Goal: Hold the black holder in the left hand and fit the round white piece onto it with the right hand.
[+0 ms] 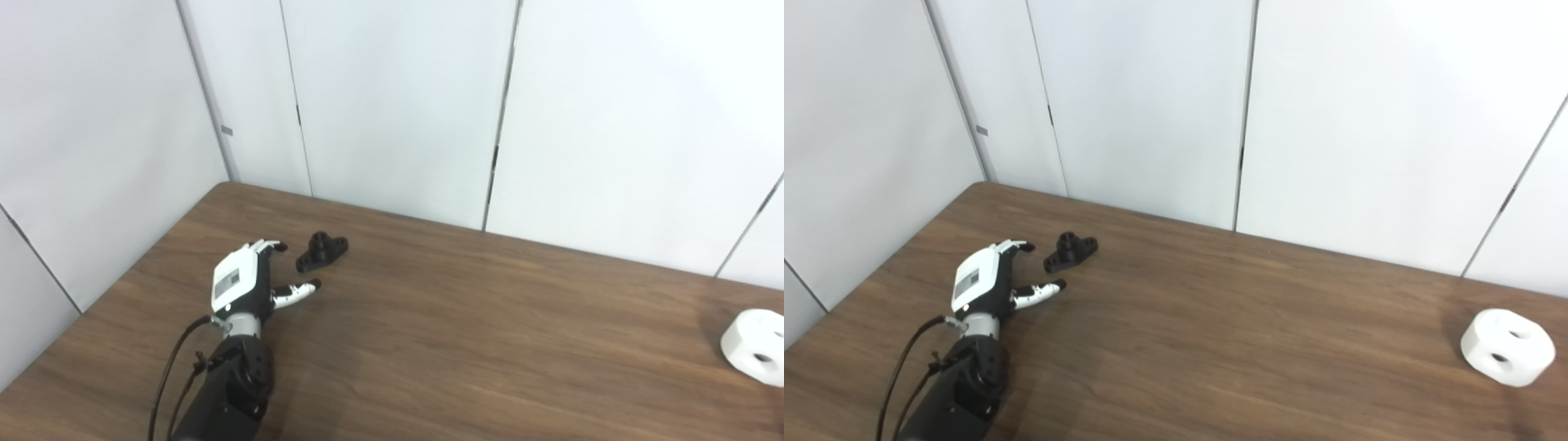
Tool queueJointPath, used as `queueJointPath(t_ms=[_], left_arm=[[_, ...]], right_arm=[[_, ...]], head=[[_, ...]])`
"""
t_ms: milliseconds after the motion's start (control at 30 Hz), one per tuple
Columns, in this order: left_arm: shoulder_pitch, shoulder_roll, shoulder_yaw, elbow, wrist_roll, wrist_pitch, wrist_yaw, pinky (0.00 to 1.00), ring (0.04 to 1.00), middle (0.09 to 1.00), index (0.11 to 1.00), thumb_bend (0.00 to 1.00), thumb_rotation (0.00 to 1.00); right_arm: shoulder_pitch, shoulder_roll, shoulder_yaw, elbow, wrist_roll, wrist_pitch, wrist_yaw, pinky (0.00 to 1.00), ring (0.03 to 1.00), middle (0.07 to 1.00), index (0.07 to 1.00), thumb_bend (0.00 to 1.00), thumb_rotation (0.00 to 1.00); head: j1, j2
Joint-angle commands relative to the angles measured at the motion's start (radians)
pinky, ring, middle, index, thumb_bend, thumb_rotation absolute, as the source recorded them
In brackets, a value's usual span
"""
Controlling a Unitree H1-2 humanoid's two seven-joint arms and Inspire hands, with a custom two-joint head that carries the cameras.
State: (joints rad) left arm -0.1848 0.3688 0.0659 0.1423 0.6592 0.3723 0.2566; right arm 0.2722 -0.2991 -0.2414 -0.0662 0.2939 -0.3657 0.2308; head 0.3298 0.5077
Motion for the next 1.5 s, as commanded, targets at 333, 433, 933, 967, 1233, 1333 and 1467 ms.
queueJointPath(t_ms=[333,433,933,967,1233,1333,1467], left_arm=[[-0.11,0.057,0.007,0.046,-0.124,-0.01,-0.092,1.0,0.999,0.941,0.747,0.85,0.36],[-0.124,0.06,-0.002,0.053,-0.134,0.002,-0.114,1.0,1.0,0.951,0.741,0.86,0.38],[-0.186,0.066,-0.025,0.143,-0.179,0.0,-0.149,1.0,1.0,0.971,0.749,0.86,0.41],[-0.189,0.066,-0.028,0.147,-0.179,-0.001,-0.148,1.0,1.0,0.97,0.746,0.86,0.41],[-0.192,0.071,-0.061,0.164,-0.141,0.021,-0.131,1.0,1.0,0.964,0.761,0.86,0.38],[-0.19,0.075,-0.067,0.172,-0.137,0.02,-0.132,1.0,1.0,0.968,0.768,0.87,0.38],[-0.181,0.087,-0.092,0.166,-0.102,0.022,-0.123,1.0,1.0,0.961,0.756,0.88,0.35]], right_arm=[[0.051,0.042,0.026,0.035,0.009,0.013,0.001,1.0,1.0,1.0,1.0,0.59,1.0],[0.054,0.041,0.027,0.031,0.011,0.014,0.002,1.0,1.0,1.0,0.995,0.59,1.0],[0.067,0.038,0.028,-0.005,-0.061,0.063,-0.023,1.0,1.0,1.0,1.0,0.73,1.0],[0.068,0.039,0.027,-0.008,-0.061,0.067,-0.023,1.0,1.0,1.0,1.0,0.73,1.0],[0.074,0.035,0.031,-0.018,-0.068,0.077,-0.033,1.0,1.0,1.0,1.0,0.73,1.0],[0.075,0.035,0.03,-0.019,-0.066,0.078,-0.034,1.0,1.0,1.0,1.0,0.74,1.0],[0.073,0.033,0.029,-0.015,-0.056,0.068,-0.03,1.0,1.0,1.0,1.0,0.74,1.0]], head=[[0.001,0.008],[-0.002,0.01],[-0.006,0.016],[-0.006,0.016],[-0.006,0.018],[-0.003,0.024],[0.001,0.027]])
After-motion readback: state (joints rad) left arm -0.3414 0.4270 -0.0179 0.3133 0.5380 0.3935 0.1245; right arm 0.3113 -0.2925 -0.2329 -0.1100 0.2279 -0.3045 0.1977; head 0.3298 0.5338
